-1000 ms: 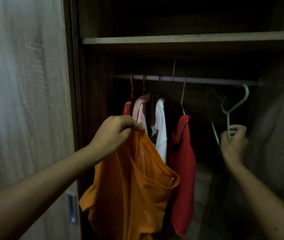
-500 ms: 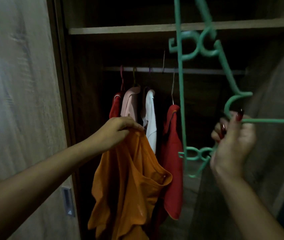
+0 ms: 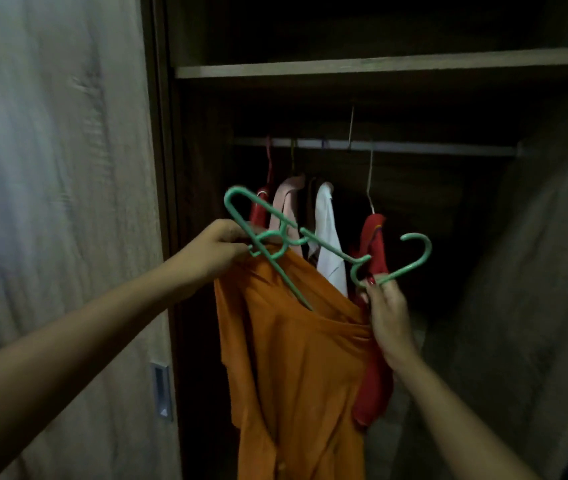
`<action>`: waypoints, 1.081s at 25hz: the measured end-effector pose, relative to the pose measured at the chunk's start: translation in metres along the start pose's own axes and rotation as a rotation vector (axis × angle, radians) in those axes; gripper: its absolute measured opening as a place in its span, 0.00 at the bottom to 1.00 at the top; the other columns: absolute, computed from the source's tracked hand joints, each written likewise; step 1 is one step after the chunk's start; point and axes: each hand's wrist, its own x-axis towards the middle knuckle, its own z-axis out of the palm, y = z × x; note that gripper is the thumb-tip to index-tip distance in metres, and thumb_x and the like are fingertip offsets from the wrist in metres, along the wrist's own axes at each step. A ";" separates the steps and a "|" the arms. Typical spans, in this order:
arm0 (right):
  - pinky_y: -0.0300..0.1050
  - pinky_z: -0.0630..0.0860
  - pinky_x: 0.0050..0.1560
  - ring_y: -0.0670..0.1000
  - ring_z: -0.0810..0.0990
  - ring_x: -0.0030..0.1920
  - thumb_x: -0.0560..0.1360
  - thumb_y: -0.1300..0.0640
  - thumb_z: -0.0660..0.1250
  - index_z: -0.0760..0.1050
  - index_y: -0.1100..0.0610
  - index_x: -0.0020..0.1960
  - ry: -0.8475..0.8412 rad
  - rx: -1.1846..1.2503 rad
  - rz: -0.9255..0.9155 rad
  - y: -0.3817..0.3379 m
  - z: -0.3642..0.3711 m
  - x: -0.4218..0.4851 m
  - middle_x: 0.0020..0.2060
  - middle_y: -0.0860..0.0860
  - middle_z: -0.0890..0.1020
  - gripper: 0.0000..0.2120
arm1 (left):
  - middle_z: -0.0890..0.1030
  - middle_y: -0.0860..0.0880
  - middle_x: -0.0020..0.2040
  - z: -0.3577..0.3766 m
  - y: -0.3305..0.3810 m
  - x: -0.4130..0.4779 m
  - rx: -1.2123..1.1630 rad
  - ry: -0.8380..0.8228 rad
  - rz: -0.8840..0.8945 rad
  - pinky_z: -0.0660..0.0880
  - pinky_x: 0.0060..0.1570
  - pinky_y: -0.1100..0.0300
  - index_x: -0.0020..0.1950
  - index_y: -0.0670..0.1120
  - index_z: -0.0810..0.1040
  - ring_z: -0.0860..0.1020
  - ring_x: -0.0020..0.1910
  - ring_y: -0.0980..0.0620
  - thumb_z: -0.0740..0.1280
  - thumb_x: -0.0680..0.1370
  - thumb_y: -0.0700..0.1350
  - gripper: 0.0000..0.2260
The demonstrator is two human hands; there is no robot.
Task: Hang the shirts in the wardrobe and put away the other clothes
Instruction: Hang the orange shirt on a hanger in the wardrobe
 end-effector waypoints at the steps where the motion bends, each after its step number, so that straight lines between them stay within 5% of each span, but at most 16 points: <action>1: 0.30 0.69 0.29 0.37 0.72 0.27 0.81 0.58 0.56 0.74 0.53 0.47 -0.009 -0.074 -0.018 0.003 -0.007 0.000 0.33 0.47 0.73 0.08 | 0.82 0.48 0.53 -0.003 -0.005 -0.003 0.039 -0.023 -0.031 0.77 0.53 0.60 0.57 0.44 0.80 0.80 0.53 0.55 0.58 0.78 0.32 0.15; 4: 0.38 0.72 0.28 0.43 0.72 0.27 0.80 0.58 0.58 0.74 0.52 0.42 -0.027 -0.253 -0.083 0.009 -0.026 0.002 0.30 0.53 0.74 0.10 | 0.83 0.46 0.48 -0.010 -0.024 -0.007 0.131 -0.071 -0.083 0.78 0.47 0.63 0.54 0.47 0.82 0.81 0.45 0.57 0.59 0.77 0.31 0.17; 7: 0.57 0.75 0.36 0.60 0.79 0.36 0.78 0.54 0.59 0.76 0.56 0.45 -0.075 -0.430 -0.106 0.019 -0.041 -0.002 0.36 0.63 0.80 0.10 | 0.82 0.49 0.42 -0.020 -0.038 -0.012 0.239 -0.163 -0.060 0.74 0.37 0.66 0.48 0.56 0.83 0.79 0.38 0.58 0.59 0.75 0.28 0.24; 12: 0.34 0.64 0.25 0.43 0.71 0.26 0.79 0.60 0.60 0.74 0.58 0.42 -0.151 -0.507 -0.121 0.021 -0.053 -0.008 0.26 0.51 0.72 0.09 | 0.75 0.61 0.45 -0.016 -0.036 -0.017 0.535 -0.272 0.048 0.69 0.45 0.77 0.56 0.50 0.79 0.71 0.47 0.77 0.61 0.73 0.27 0.22; 16: 0.49 0.69 0.33 0.46 0.75 0.30 0.76 0.52 0.58 0.72 0.54 0.42 -0.261 -0.730 -0.224 0.030 -0.053 -0.015 0.29 0.47 0.75 0.08 | 0.73 0.65 0.52 -0.018 -0.026 -0.019 0.546 -0.378 0.061 0.64 0.49 0.83 0.63 0.48 0.76 0.67 0.49 0.82 0.59 0.73 0.26 0.25; 22: 0.48 0.68 0.37 0.54 0.77 0.37 0.76 0.50 0.56 0.74 0.56 0.45 -0.302 -0.796 -0.428 -0.005 -0.020 -0.015 0.35 0.53 0.79 0.12 | 0.78 0.59 0.59 0.002 -0.026 -0.016 0.401 -0.353 0.031 0.76 0.56 0.67 0.60 0.54 0.78 0.76 0.59 0.63 0.62 0.72 0.28 0.25; 25: 0.46 0.73 0.40 0.45 0.77 0.36 0.76 0.47 0.55 0.70 0.51 0.43 -0.541 -0.780 -0.400 -0.018 -0.007 -0.011 0.35 0.46 0.78 0.10 | 0.78 0.59 0.58 0.012 -0.024 -0.017 0.272 -0.329 -0.037 0.79 0.55 0.61 0.59 0.55 0.79 0.78 0.57 0.60 0.63 0.73 0.30 0.23; 27: 0.36 0.69 0.37 0.40 0.75 0.34 0.76 0.51 0.58 0.70 0.48 0.41 -0.517 -0.669 -0.399 -0.028 -0.011 -0.006 0.31 0.43 0.75 0.05 | 0.77 0.58 0.61 0.010 -0.026 -0.019 0.176 -0.353 -0.047 0.78 0.57 0.58 0.63 0.56 0.75 0.77 0.58 0.59 0.65 0.75 0.39 0.19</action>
